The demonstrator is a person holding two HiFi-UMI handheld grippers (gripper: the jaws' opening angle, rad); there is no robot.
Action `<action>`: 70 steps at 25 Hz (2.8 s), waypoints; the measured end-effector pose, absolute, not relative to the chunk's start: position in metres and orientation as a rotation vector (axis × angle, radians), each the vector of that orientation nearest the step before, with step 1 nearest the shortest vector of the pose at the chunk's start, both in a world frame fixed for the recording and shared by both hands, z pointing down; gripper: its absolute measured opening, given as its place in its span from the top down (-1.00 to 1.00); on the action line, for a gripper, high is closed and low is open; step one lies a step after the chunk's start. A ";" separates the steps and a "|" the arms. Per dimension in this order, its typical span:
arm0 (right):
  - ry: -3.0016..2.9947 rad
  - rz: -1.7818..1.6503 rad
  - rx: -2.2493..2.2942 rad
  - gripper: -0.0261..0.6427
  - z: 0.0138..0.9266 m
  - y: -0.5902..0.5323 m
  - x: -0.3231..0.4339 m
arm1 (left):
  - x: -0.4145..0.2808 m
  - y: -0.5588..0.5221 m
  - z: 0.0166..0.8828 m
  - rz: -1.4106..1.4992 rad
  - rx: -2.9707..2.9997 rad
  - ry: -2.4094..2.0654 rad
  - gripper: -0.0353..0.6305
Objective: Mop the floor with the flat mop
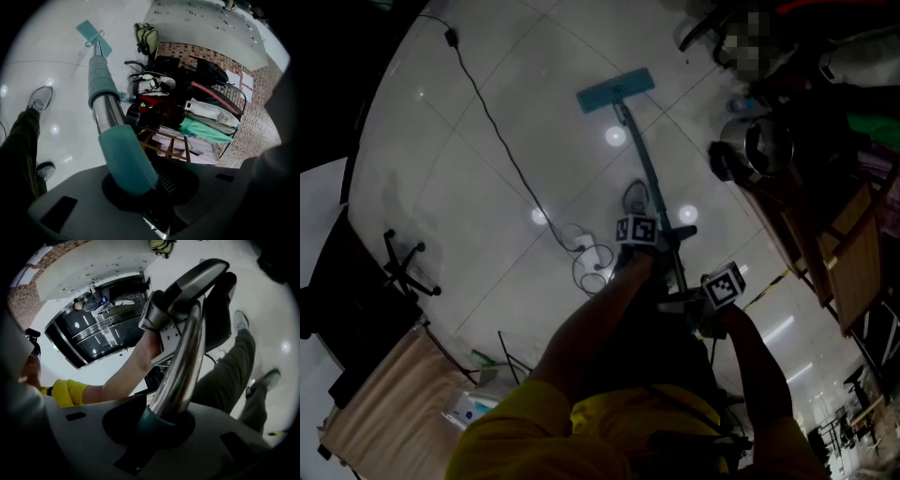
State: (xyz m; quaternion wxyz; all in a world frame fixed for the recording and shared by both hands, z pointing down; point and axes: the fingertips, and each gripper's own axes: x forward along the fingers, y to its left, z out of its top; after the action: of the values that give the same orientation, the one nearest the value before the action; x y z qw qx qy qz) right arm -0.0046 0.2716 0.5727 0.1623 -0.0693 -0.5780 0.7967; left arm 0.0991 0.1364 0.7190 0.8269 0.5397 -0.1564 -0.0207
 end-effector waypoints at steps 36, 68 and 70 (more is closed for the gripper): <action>-1.755 2.454 -0.157 0.70 0.600 0.152 -0.113 | -0.002 0.016 0.755 0.074 1.220 -0.335 0.61; -1.956 2.173 -0.221 0.60 0.318 0.451 0.024 | 0.128 0.274 0.433 -0.043 1.460 -0.335 0.54; -2.018 2.133 -0.244 0.60 0.314 0.452 0.027 | 0.130 0.277 0.430 -0.055 1.461 -0.342 0.54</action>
State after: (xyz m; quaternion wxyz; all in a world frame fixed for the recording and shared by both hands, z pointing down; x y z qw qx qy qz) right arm 0.0272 0.4519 0.3137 0.0974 -0.0825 -0.6815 0.7206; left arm 0.1303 0.2773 0.4305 0.7310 0.6639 -0.1556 -0.0249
